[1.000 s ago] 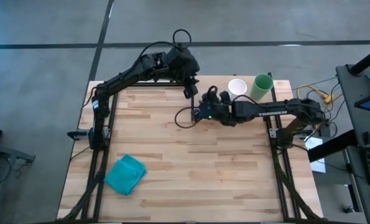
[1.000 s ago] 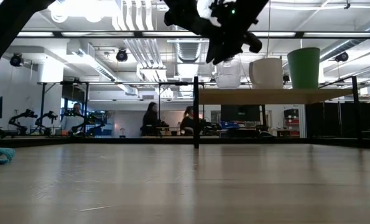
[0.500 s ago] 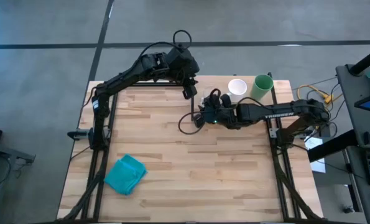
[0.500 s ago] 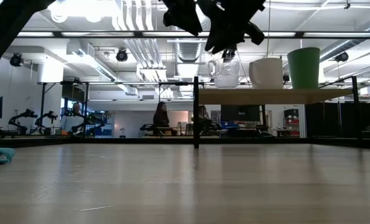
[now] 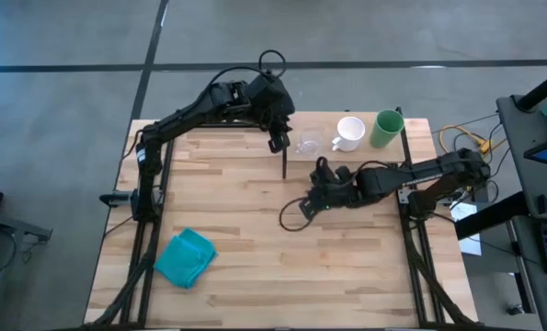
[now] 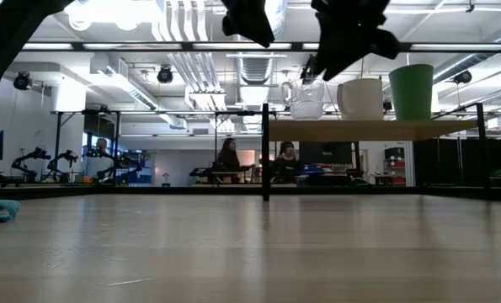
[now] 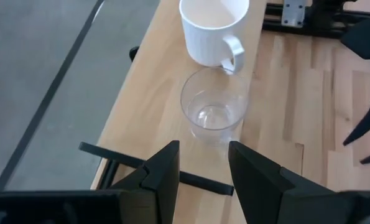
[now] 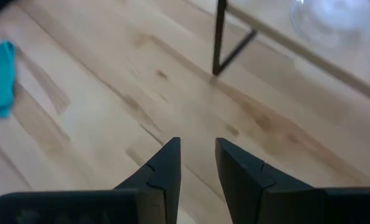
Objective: Stack small to large cups/mugs on shelf
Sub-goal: Put the transparent mug on the shelf
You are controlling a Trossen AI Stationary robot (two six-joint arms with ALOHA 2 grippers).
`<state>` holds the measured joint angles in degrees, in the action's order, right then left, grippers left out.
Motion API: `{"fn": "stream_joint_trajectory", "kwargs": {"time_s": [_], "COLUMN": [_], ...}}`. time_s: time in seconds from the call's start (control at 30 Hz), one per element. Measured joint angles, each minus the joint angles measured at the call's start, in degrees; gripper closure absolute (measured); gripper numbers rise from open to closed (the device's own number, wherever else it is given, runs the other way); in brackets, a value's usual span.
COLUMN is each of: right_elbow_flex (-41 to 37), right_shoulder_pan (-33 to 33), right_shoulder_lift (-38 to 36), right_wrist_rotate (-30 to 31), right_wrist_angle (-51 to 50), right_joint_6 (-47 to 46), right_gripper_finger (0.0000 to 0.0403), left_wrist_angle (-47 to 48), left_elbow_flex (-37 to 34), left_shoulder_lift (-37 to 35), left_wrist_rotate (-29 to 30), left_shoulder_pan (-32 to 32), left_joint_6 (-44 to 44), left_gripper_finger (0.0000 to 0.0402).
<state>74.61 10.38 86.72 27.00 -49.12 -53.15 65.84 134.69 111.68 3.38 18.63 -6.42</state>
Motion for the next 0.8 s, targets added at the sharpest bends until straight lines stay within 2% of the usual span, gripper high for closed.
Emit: {"fn": "stream_joint_trajectory", "kwargs": {"time_s": [0.1,0.23,0.3,0.47,0.63,0.8], "right_elbow_flex": [0.0,0.0,0.0,0.1,0.1,0.1], "right_shoulder_pan": [1.5,2.7,2.8,1.2,-2.3,-5.6], "right_shoulder_lift": [0.0,0.0,0.0,-0.1,-0.1,-0.1], "right_wrist_rotate": [0.0,0.0,1.0,7.0,7.5,7.6], "right_wrist_angle": [-2.7,-3.2,-3.3,-3.3,-2.8,-2.2], "right_joint_6": [-2.9,-2.9,-1.4,4.0,9.6,14.3], "right_gripper_finger": [0.032,0.0377,0.0389,0.0395,0.0395,0.0395], "left_wrist_angle": [-0.8,-1.1,-1.2,-0.9,-0.9,-1.4], "left_elbow_flex": [0.0,-0.1,0.0,-0.1,-0.1,-1.2], "left_shoulder_lift": [0.1,0.3,0.6,0.7,0.7,0.7], "left_wrist_rotate": [-0.1,-0.1,-0.1,-0.6,-0.7,-0.7], "left_shoulder_pan": [-0.4,-0.5,-0.7,-0.8,-0.8,-0.7], "left_joint_6": [0.0,0.0,0.0,0.0,0.0,0.0], "left_gripper_finger": [0.0276,0.0276,0.028,0.0325,0.0393,0.04]}}
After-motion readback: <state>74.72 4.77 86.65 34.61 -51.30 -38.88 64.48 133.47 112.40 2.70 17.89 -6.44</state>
